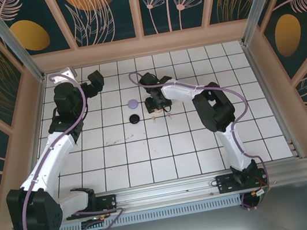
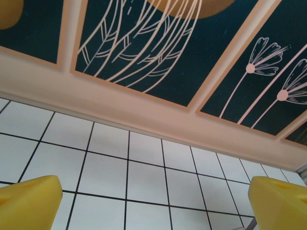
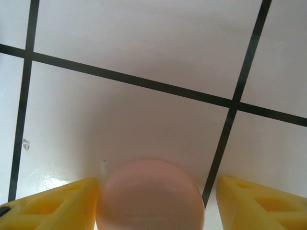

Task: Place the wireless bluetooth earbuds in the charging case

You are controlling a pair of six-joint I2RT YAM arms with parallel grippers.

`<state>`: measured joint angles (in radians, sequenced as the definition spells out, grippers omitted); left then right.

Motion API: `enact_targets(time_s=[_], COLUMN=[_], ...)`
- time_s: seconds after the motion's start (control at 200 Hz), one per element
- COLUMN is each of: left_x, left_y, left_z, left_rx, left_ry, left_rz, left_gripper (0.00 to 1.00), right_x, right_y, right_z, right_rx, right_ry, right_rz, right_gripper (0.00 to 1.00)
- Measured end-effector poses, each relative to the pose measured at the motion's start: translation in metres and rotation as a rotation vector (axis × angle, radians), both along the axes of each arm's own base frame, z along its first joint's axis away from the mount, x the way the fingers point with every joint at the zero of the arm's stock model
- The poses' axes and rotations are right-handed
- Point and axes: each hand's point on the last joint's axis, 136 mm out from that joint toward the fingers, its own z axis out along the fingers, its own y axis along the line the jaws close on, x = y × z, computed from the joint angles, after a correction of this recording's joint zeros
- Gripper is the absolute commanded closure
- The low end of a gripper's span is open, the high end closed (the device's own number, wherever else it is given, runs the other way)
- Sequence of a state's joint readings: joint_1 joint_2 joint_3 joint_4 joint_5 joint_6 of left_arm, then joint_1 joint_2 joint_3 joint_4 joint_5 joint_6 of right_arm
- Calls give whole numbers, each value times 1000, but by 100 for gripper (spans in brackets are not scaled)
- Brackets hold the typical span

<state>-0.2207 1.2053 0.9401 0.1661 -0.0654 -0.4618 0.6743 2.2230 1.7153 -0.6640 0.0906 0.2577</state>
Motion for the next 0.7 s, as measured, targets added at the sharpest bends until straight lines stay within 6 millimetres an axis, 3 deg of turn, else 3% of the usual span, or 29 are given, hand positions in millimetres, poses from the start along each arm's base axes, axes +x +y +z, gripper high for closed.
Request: enact_targets(time_s=[0.355, 0.606, 0.701], left_x=[-3, -3, -6], left_y=[5, 4, -1], left_z=[-1, -2, -12], left_rx=[0, -80, -100], left_ry=[-9, 1, 6], left_rz=[23, 34, 3], left_gripper=[1, 1, 3], right_x=[-1, 1, 1], right_y=[5, 6, 6], right_z=[-3, -1, -1], right_rx=[-17, -6, -4], right_ry=[-5, -8, -7], right_rz=[18, -3, -8], right_gripper=[44, 64, 68])
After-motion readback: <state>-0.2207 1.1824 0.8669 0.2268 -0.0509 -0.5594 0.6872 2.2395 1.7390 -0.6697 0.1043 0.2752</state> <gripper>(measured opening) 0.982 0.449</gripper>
